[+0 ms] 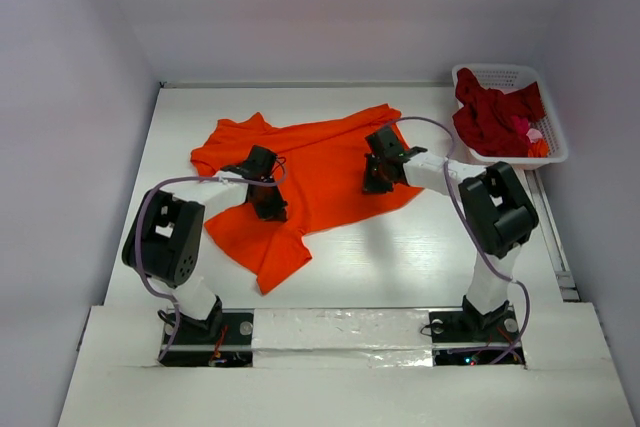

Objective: Fold and stack the t-shirts
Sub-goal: Flatten out the tshirt

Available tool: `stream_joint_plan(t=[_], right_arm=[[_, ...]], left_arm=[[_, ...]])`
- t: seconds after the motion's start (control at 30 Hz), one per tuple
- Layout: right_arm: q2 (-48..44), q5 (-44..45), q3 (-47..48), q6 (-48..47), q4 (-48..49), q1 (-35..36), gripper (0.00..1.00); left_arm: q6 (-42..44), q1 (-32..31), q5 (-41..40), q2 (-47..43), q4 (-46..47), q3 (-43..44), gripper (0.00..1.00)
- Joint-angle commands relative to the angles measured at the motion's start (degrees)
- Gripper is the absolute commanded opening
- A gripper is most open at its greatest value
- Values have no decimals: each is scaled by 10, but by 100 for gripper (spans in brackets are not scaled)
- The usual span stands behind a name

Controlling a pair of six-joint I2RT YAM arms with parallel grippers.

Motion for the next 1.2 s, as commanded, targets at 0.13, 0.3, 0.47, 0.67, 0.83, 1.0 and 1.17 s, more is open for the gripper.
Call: stream_joint_plan(t=[0.13, 0.3, 0.47, 0.67, 0.83, 1.0, 1.17], right_arm=[[0, -6, -88, 27, 22, 27, 0], [-42, -26, -150, 46, 37, 58, 0], [-95, -42, -198, 69, 25, 81, 0], [-177, -46, -240, 90, -18, 137, 0], [-253, -42, -261, 102, -64, 155, 0], [-293, -45, -287, 111, -85, 166, 0], [-329, -23, -262, 108, -119, 172, 0]], left_arm=[[5, -6, -21, -3, -38, -33, 0], [11, -11, -26, -16, -61, -37, 0], [12, -23, -28, -43, -80, -56, 0], [2, -46, -23, -80, -104, -92, 0], [-1, -67, -20, -126, -127, -124, 0], [-3, -78, -2, -155, -157, -110, 0], [-9, -78, 4, -176, -190, -63, 0]])
